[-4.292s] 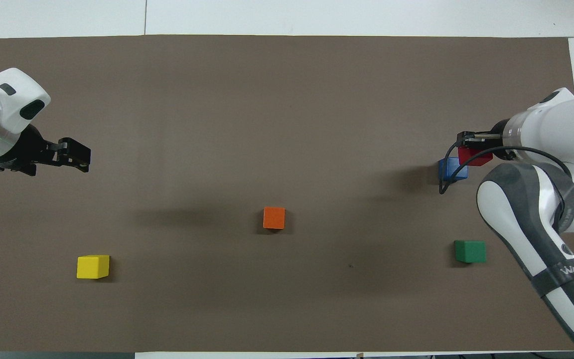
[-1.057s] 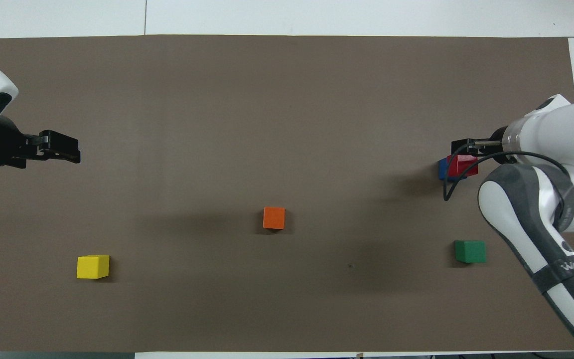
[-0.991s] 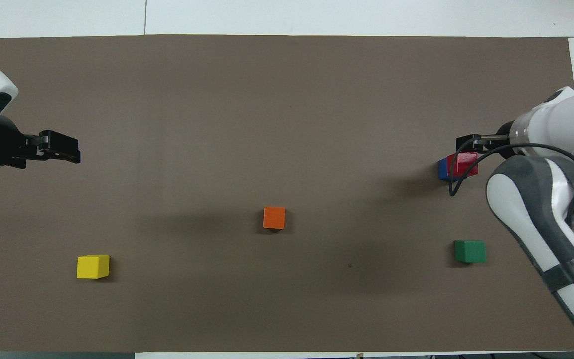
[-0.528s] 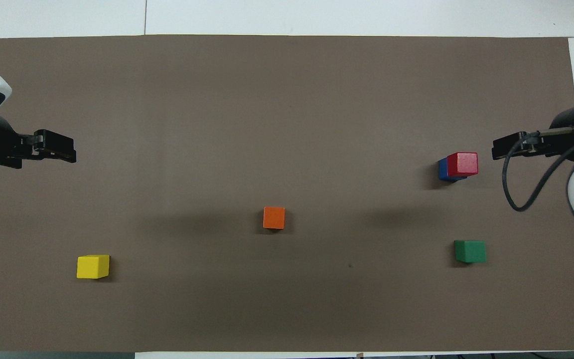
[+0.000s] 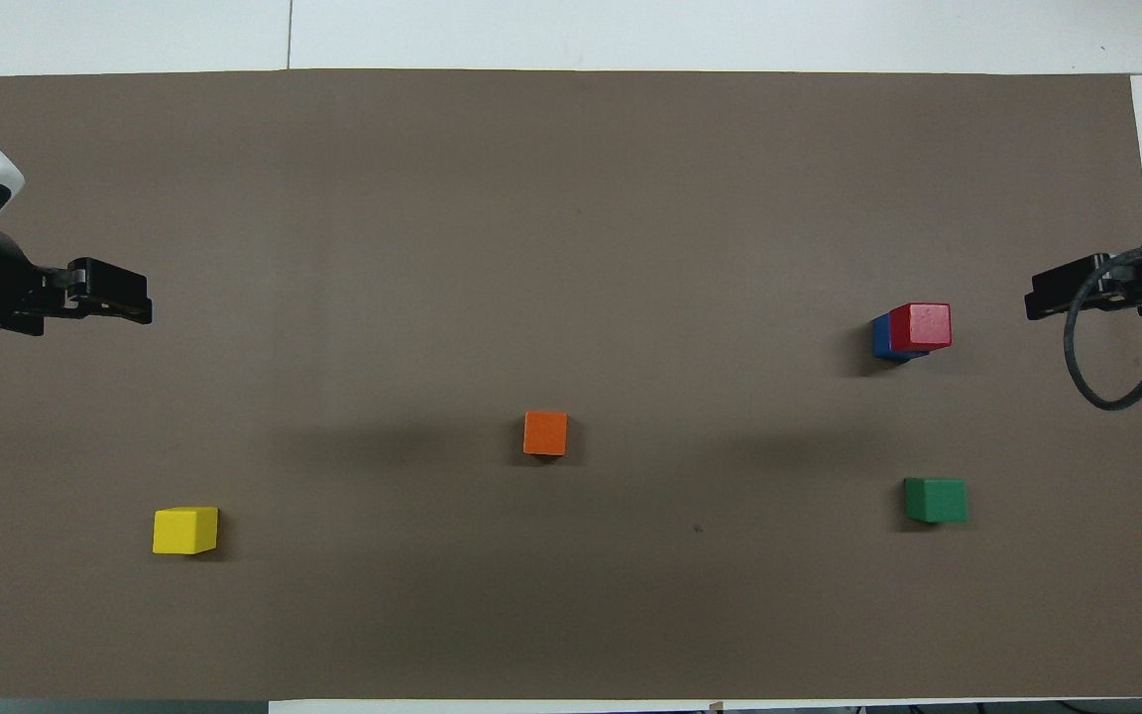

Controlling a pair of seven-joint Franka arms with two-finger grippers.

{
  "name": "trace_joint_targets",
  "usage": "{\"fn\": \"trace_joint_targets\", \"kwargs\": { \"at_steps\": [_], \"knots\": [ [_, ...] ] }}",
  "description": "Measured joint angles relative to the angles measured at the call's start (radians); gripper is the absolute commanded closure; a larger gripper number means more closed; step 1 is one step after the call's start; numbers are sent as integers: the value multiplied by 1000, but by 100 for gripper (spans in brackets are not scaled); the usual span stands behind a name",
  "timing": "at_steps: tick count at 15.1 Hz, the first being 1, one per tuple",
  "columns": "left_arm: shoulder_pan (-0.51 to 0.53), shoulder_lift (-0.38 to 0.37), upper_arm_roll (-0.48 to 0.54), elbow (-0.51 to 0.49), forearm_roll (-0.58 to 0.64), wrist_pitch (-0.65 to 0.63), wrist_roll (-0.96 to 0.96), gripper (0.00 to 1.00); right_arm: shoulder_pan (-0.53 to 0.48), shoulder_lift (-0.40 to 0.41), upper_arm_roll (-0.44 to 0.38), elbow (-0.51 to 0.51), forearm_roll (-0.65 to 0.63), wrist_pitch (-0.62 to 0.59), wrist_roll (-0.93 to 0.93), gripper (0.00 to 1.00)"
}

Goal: Transfer red block to right arm and stack on blue block

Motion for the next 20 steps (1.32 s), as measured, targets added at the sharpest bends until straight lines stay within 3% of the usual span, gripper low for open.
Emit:
{"fn": "trace_joint_targets", "kwargs": {
  "at_steps": [20],
  "knots": [
    [0,0,0,0,0,0,0,0,-7,4,0,3,-28,-1,-1,0]
  ]
}}
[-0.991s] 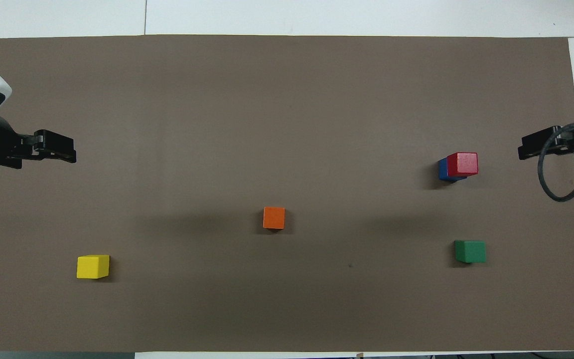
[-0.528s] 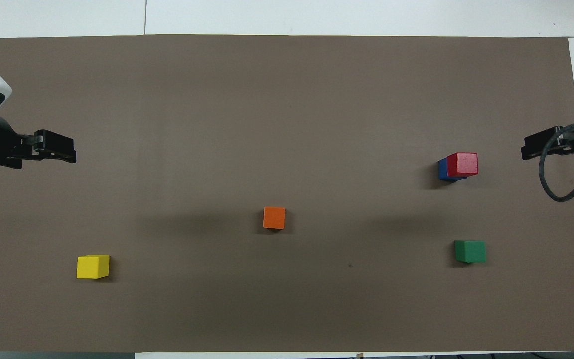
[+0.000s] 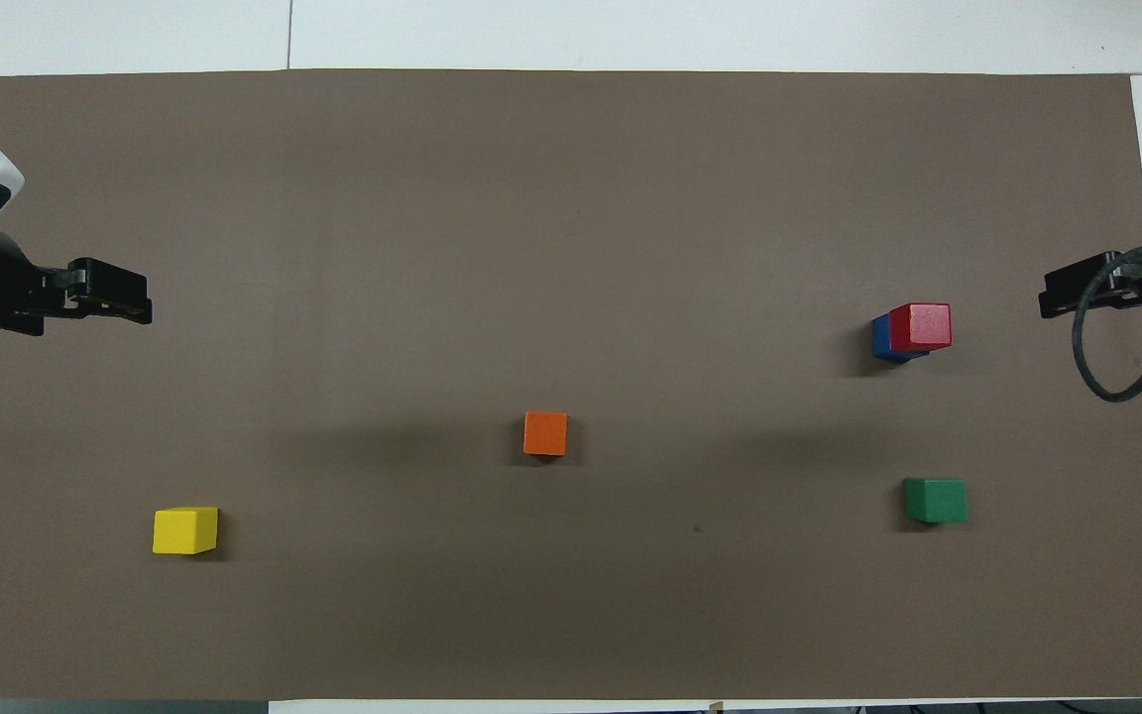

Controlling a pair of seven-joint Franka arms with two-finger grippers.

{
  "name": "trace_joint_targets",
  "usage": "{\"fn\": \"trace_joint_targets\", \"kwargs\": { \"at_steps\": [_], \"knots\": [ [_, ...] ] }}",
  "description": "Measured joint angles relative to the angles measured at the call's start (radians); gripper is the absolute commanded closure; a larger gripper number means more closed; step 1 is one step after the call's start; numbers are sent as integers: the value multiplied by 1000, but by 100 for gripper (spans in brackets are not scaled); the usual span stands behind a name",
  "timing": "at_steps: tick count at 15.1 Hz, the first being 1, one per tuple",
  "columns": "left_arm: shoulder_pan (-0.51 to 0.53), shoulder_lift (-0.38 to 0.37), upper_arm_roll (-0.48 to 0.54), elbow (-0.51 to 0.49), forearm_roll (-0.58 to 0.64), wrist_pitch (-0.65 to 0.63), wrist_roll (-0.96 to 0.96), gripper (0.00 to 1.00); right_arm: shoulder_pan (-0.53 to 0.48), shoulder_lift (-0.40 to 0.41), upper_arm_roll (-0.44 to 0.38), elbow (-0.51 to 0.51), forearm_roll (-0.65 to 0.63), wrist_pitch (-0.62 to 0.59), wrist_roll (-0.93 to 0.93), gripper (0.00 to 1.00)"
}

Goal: Transfer red block to right arm and stack on blue block

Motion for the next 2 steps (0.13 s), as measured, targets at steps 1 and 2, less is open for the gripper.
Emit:
{"fn": "trace_joint_targets", "kwargs": {
  "at_steps": [1,2],
  "knots": [
    [0,0,0,0,0,0,0,0,0,0,0,0,0,0,0,0],
    [0,0,0,0,0,0,0,0,0,0,0,0,0,0,0,0]
  ]
}}
